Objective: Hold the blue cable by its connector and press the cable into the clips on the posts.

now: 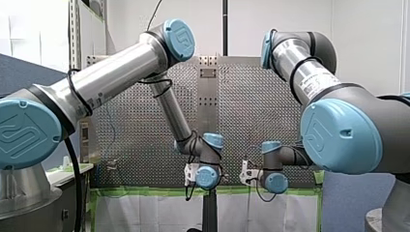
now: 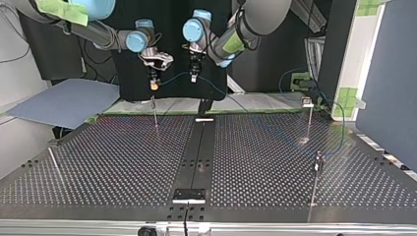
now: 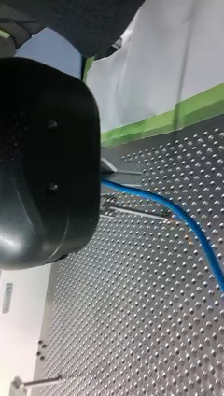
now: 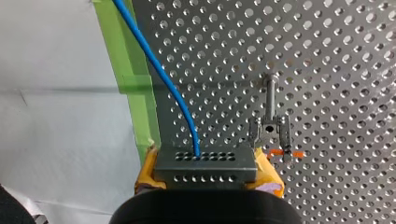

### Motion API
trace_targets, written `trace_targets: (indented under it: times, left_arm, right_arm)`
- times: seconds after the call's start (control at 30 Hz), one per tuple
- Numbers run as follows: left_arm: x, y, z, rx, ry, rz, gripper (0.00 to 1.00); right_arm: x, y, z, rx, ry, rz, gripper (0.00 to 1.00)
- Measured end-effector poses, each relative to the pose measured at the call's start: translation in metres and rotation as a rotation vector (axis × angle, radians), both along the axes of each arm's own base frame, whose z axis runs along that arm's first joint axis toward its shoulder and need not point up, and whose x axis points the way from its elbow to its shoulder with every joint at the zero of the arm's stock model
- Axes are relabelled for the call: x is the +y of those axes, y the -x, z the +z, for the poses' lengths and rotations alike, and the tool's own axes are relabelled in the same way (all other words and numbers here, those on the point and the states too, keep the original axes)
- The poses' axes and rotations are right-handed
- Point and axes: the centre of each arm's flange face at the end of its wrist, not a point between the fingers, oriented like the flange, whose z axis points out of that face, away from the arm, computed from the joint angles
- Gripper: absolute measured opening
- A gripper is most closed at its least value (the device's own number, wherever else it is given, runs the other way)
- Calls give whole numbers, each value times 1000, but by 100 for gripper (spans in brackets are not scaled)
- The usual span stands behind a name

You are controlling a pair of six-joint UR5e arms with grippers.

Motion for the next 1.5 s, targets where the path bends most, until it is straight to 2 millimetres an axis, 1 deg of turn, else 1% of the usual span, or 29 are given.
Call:
trace_targets:
  times: [0.17, 0.3, 0.5, 0.63, 0.9, 1.03, 1.27, 1.4, 1.5]
  left_arm:
    - [-6, -6, -15, -3, -26, 8, 0]
    - [-12, -5, -29, 12, -46, 4, 0]
    - [-25, -6, -47, 12, -30, -4, 0]
    - [-35, -6, -56, 9, -29, -11, 0]
    - [-62, -14, -42, -20, -11, -9, 0]
    - [-72, -20, -34, -29, -4, -9, 0]
    - [-89, -32, -20, -51, 19, -17, 0]
    - [-101, -43, -8, -75, 42, -24, 0]
    - [-106, -48, -10, -78, 39, -25, 0]
  right_arm:
    - [-7, 9, 0, 12, 6, -3, 0]
    - [-11, 17, -1, 16, 3, 3, 0]
    - [-9, 37, -4, 11, 0, -2, 0]
    - [-9, 54, -7, -2, 5, -4, 0]
    - [-33, 82, -2, -32, 48, -6, 0]
    - [-50, 95, 2, -41, 66, -7, 0]
    - [-74, 117, 6, -54, 79, -7, 0]
    - [-86, 124, 10, -58, 79, 5, 0]
    - [-92, 126, 11, -61, 71, 22, 0]
